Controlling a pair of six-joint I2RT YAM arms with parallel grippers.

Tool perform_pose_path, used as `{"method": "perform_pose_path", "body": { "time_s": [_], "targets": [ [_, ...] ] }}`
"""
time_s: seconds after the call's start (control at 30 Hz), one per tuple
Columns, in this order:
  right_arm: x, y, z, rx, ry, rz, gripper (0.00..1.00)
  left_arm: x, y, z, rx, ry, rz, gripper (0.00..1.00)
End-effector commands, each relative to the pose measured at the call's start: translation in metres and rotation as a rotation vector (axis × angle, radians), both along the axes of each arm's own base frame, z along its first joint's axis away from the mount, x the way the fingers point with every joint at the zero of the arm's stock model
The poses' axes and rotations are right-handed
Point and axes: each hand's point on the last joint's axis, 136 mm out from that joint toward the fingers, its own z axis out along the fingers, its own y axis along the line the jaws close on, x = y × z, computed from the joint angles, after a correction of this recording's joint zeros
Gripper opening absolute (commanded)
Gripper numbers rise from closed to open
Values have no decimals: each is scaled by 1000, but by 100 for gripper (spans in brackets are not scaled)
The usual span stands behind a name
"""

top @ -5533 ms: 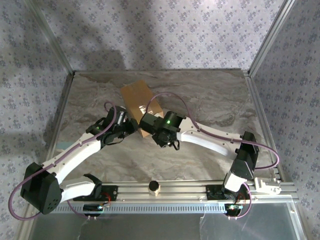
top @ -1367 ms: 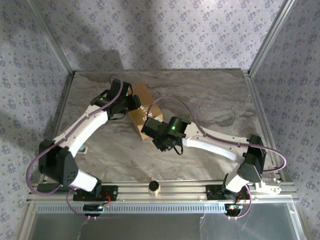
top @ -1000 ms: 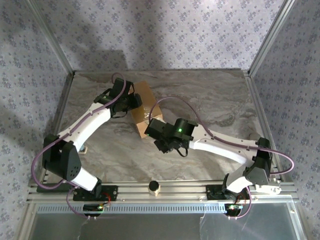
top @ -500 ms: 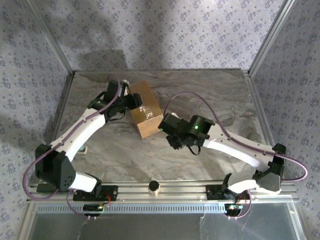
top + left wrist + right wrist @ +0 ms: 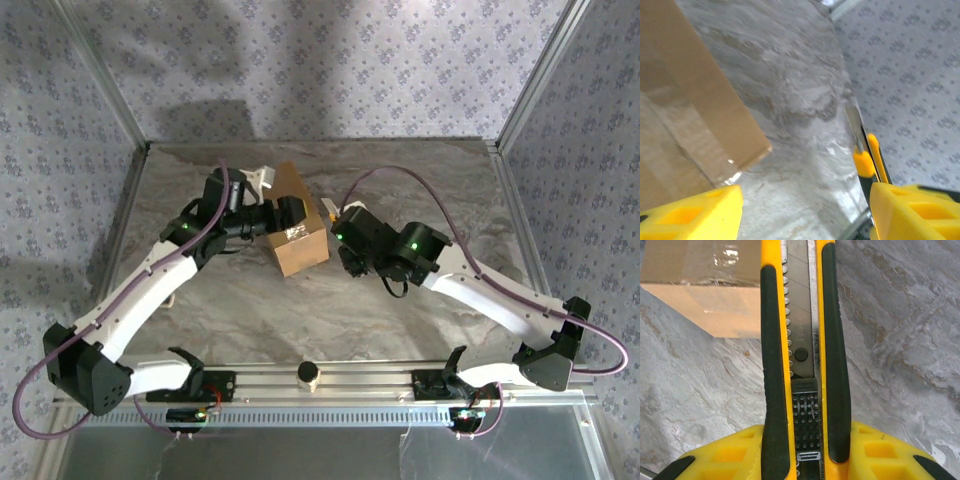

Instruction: Unpack the express box

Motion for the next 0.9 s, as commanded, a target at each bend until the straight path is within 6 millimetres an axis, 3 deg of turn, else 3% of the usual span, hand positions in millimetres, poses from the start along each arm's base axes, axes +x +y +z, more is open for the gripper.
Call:
{"method": "perform_pose_path", "body": {
  "time_s": [0.0,0.43,0.87],
  "targets": [
    [8,13,14,54,-48,21,0,-10,-20,22,-154,-16,-83,68],
    [3,33,15,124,-8,70,0,-10,-57,36,-236,-51,-160,59],
    [-1,46,21,188,1,106,0,-1,-68,19,-219,-25,-165,43]
  ]
}}
